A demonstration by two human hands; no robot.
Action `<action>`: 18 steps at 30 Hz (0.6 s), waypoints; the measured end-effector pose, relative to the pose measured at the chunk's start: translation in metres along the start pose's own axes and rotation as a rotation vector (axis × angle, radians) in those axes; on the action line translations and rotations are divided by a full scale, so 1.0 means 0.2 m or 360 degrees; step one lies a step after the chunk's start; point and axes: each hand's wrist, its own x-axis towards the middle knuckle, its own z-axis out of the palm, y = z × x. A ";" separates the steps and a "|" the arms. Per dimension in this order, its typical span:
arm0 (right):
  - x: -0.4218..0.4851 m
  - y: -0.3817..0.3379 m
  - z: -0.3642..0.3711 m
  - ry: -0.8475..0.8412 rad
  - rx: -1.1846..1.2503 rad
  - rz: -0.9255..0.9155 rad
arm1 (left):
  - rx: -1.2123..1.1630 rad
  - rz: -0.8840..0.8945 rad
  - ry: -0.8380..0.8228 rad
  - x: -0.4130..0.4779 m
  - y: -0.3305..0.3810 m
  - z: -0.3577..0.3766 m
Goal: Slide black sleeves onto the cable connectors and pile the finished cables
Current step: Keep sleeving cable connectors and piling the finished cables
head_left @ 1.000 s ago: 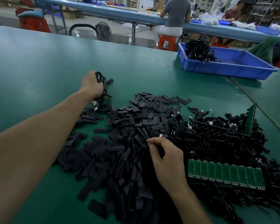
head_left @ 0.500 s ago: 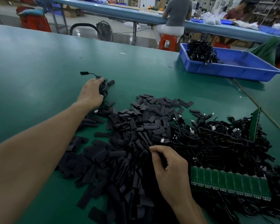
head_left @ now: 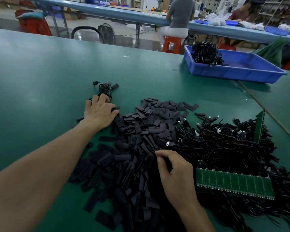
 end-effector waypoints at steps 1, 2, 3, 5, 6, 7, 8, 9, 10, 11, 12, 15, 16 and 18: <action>0.00 0.00 0.00 -0.0017 -0.0014 0.0006 | -0.0011 -0.0001 0.0022 0.00 0.01 0.00; 0.00 0.00 0.00 -0.0036 -0.0031 0.0013 | -0.0019 0.0003 0.0043 0.00 0.01 0.00; 0.00 0.00 0.00 -0.0057 -0.0048 0.0018 | -0.0026 0.0009 0.0058 -0.01 0.02 0.00; 0.00 -0.01 0.00 -0.0086 -0.0075 0.0025 | -0.0027 0.0033 0.0081 -0.01 0.03 0.00; 0.00 -0.01 0.00 -0.0096 -0.0088 0.0025 | -0.0009 0.0054 0.0099 -0.02 0.04 0.00; 0.00 -0.01 0.00 -0.0104 -0.0104 0.0024 | 0.0017 0.0079 0.0122 -0.03 0.05 0.00; 0.01 -0.02 0.00 -0.0106 -0.0125 0.0019 | 0.0037 0.0104 0.0151 -0.04 0.05 0.01; 0.01 -0.02 0.00 -0.0105 -0.0146 0.0011 | 0.0045 0.0126 0.0179 -0.05 0.05 0.02; 0.01 -0.01 0.00 -0.0104 -0.0163 0.0005 | 0.0034 0.0141 0.0202 -0.06 0.05 0.03; 0.01 -0.01 0.00 -0.0103 -0.0177 0.0001 | 0.0002 0.0146 0.0218 -0.07 0.05 0.03; 0.01 -0.01 0.00 -0.0104 -0.0188 0.0000 | -0.0052 0.0146 0.0224 -0.09 0.04 0.04; 0.02 -0.02 0.00 -0.0097 -0.0219 0.0000 | -0.0263 0.0120 0.0180 -0.13 0.04 0.05; 0.03 -0.02 0.00 -0.0105 -0.0232 0.0003 | -0.0328 0.0108 0.0143 -0.15 0.05 0.05; 0.05 -0.02 0.00 -0.0150 -0.0267 0.0019 | -0.0445 0.0098 0.0075 -0.18 0.07 0.06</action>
